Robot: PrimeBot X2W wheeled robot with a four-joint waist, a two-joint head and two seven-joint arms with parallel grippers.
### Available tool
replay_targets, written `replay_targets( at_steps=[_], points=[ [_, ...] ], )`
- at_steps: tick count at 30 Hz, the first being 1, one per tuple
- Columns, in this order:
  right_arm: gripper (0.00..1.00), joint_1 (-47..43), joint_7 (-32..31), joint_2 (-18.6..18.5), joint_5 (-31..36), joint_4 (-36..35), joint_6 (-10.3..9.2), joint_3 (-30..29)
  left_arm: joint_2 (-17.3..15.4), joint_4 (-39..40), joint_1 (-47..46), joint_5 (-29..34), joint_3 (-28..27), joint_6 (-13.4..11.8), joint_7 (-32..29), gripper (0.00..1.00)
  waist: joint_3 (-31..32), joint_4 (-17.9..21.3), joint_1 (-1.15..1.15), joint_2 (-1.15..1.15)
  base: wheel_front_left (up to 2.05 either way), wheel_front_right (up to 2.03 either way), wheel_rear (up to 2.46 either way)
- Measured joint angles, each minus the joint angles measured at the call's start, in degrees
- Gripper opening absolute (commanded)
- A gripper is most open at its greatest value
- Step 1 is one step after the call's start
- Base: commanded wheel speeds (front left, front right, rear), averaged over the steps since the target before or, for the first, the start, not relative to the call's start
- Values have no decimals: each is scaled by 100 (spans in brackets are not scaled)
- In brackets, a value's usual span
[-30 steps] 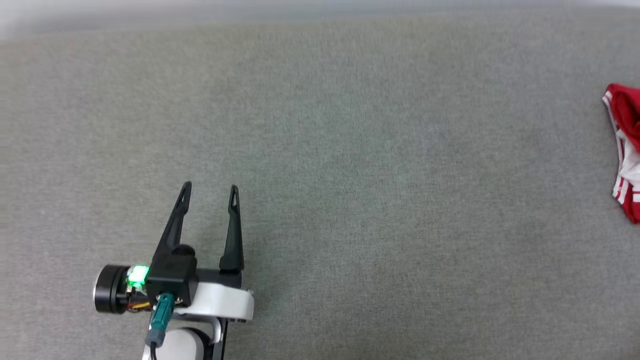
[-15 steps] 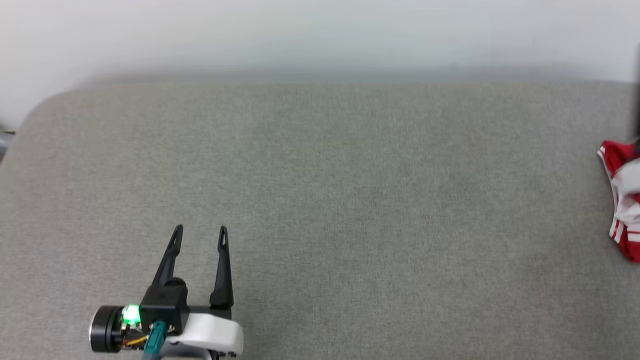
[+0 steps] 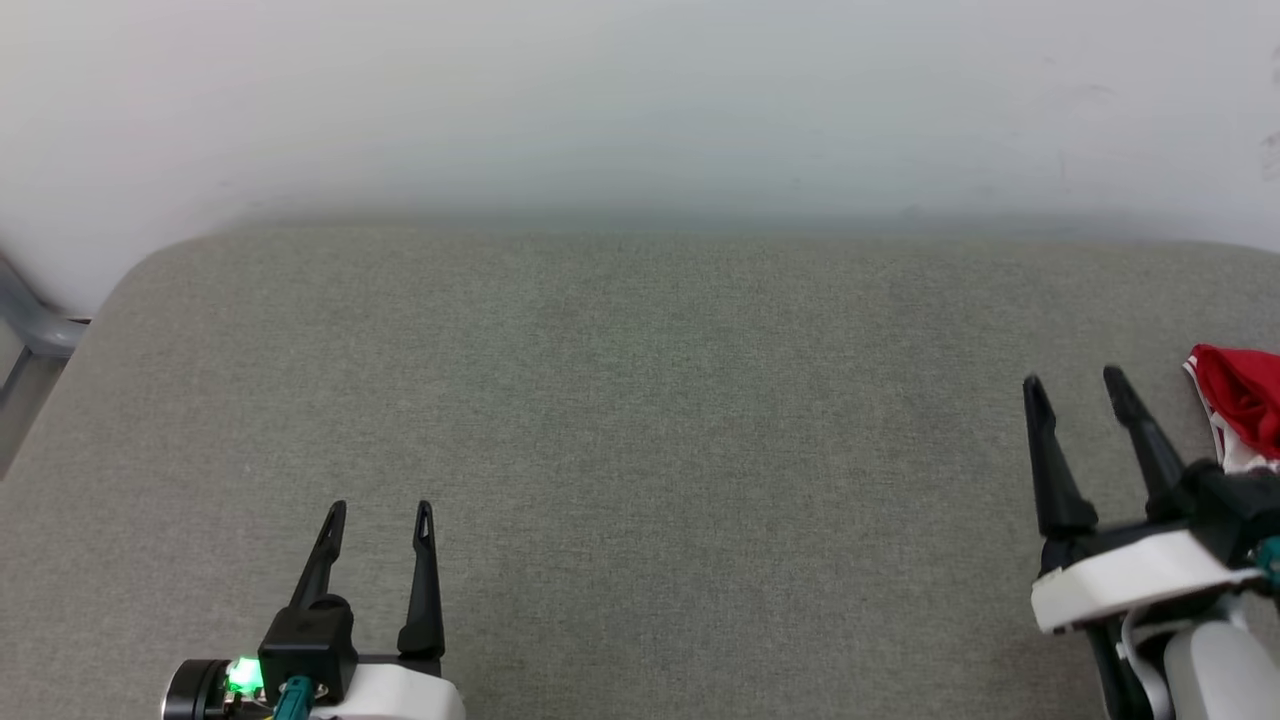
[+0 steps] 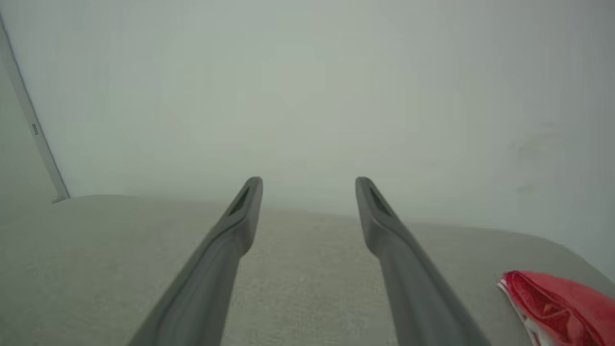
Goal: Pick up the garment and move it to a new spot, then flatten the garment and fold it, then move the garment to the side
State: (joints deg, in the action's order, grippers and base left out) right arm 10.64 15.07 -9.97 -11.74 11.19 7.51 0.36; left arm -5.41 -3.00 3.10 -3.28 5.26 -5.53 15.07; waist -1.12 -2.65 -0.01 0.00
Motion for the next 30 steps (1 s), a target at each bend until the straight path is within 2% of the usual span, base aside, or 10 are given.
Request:
replay_targets(
  at_steps=[8,16,30],
  points=[
    [100,-787,0,324,-94,-157,0,-196,16,22,100,-52,-109,100,0,100,160,3,1,0,0,0,0],
    [100,-1436,1,524,-40,-619,0,-335,49,40,238,-87,-181,199,0,100,294,42,1,0,0,0,0],
    [100,-1774,0,637,201,-1071,0,-389,83,-23,348,-44,-230,335,0,100,343,122,1,0,0,0,0]
  ],
)
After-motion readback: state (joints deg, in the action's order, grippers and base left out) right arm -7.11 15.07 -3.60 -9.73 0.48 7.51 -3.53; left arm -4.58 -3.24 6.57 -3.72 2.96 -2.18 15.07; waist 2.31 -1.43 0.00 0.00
